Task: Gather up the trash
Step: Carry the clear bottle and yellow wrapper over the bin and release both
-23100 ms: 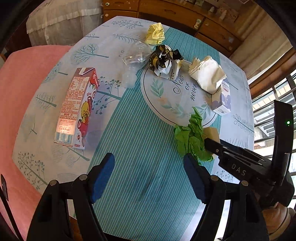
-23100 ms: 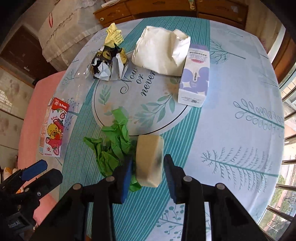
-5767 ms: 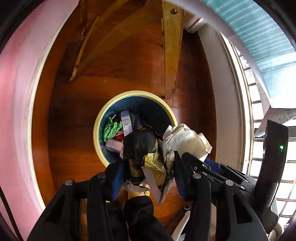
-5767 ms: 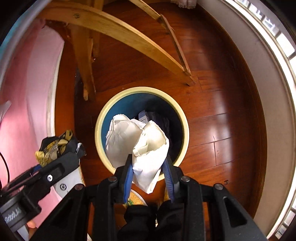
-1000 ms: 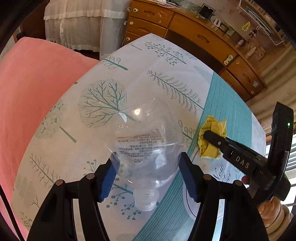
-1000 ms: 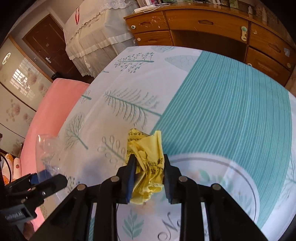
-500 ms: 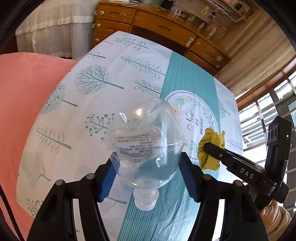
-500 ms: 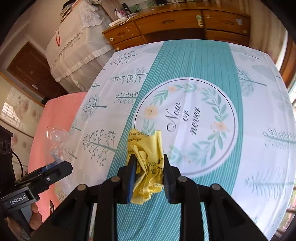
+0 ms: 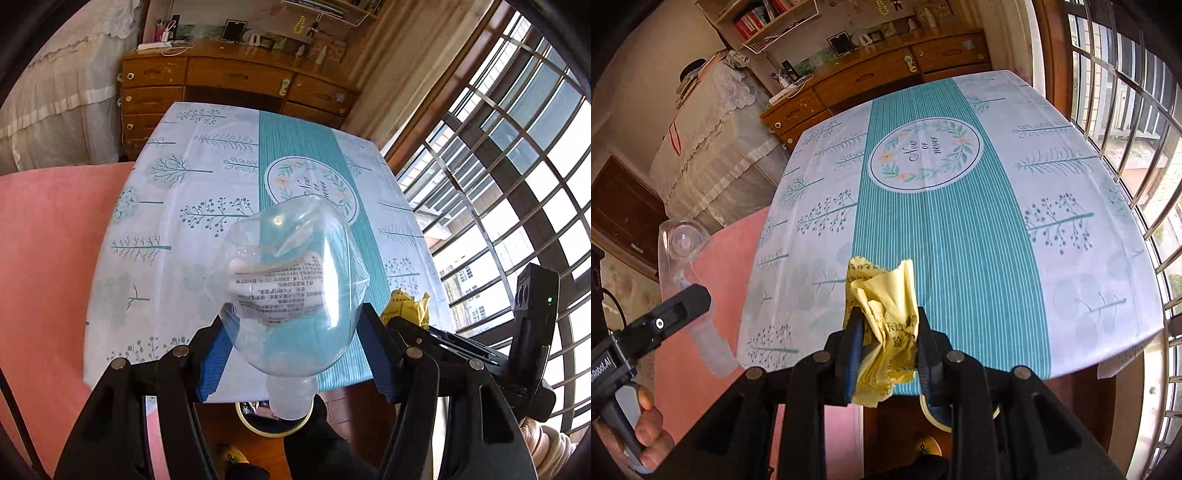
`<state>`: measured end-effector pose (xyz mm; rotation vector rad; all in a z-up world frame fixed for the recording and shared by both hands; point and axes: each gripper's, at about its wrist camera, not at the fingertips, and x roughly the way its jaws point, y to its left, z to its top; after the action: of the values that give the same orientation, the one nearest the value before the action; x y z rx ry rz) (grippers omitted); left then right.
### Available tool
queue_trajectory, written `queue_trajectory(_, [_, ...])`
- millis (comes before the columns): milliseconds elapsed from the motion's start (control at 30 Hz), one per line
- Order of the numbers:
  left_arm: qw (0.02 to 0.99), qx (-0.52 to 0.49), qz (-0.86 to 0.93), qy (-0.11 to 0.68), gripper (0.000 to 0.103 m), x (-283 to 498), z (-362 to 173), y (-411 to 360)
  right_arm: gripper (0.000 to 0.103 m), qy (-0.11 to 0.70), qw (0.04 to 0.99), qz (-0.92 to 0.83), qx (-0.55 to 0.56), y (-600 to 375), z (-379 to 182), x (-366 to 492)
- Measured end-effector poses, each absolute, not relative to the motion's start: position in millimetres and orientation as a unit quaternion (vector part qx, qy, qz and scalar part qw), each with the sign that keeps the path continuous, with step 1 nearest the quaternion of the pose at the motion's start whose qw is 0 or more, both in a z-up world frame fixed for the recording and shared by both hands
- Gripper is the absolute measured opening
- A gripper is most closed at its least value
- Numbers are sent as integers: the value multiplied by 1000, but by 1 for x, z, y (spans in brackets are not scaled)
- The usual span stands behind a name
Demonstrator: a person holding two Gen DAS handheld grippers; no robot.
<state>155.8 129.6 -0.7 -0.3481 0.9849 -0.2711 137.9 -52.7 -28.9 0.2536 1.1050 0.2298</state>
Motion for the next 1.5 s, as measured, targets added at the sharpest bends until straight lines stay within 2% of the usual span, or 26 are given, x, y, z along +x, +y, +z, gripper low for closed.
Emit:
queue_trajectory(333, [861, -163, -151, 457, 64, 108, 20, 127, 26, 490, 861, 77, 107, -66, 14, 69])
queue_trajectory(633, [886, -126, -113, 432, 64, 70, 46, 113, 26, 483, 866, 100, 87, -74, 35, 54])
queue_trajectory(800, [886, -129, -82, 438, 64, 47, 40, 100, 26, 488, 861, 129, 58, -74, 33, 50])
queue_trajectory(967, [868, -125, -58, 477, 64, 32, -7, 79, 26, 525, 837, 143, 49, -79, -10, 38])
queue_trajectory(1200, [831, -141, -36, 536, 64, 18, -109, 57, 26, 600, 787, 143, 17, -78, -111, 21])
queue_trajectory(1500, [809, -127, -38, 572, 64, 32, -221, 36, 26, 640, 760, 115, 23, -79, -231, 25])
